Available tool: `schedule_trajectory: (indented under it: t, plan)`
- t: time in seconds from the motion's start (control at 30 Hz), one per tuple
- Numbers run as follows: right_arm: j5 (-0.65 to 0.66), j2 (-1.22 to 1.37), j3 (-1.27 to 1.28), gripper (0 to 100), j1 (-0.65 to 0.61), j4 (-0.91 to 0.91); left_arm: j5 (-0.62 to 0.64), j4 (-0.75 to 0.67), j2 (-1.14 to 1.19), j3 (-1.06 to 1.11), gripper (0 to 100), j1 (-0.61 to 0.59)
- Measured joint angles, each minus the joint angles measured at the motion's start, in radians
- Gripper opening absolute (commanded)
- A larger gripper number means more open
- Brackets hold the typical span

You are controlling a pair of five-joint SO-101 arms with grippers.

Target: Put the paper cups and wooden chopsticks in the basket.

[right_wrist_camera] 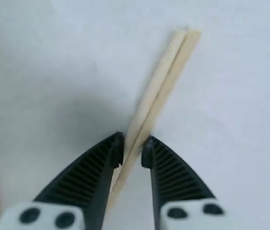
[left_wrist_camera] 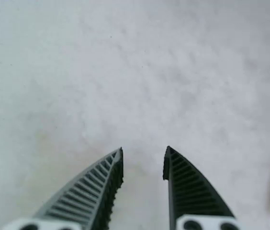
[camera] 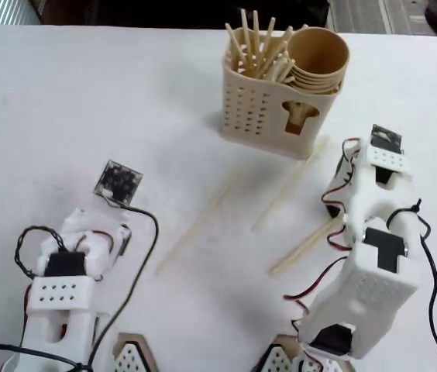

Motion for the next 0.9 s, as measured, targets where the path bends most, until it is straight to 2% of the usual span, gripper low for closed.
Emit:
schedule_trajectory:
  t: [0.13, 0.37, 0.6, 0.73, 0.8, 0.9]
  plan:
    - [0.041, -0.071, -0.005, 1.9, -0.011, 0.058, 0.0, 0.0, 0.0, 0.0, 15, 0.0]
    - [0.092, -0.315, -0.003, 1.9, 0.044, 0.132, 0.0, 0.0, 0.0, 0.0, 15, 0.0]
    - [0.1, -0.516, -0.003, 1.9, 0.046, 0.187, 0.0, 0.0, 0.0, 0.0, 15, 0.0]
    - [0.1, -0.592, -0.003, 2.0, 0.063, 0.249, 0.0, 0.0, 0.0, 0.0, 21, 0.002]
    - [0.106, -0.621, -0.003, 2.0, 0.086, 0.27, 0.0, 0.009, 0.0, -0.006, 21, 0.028]
    - [0.15, -0.657, 0.017, 2.0, 0.121, 0.275, 0.0, 0.103, 0.0, -0.078, 21, 0.103]
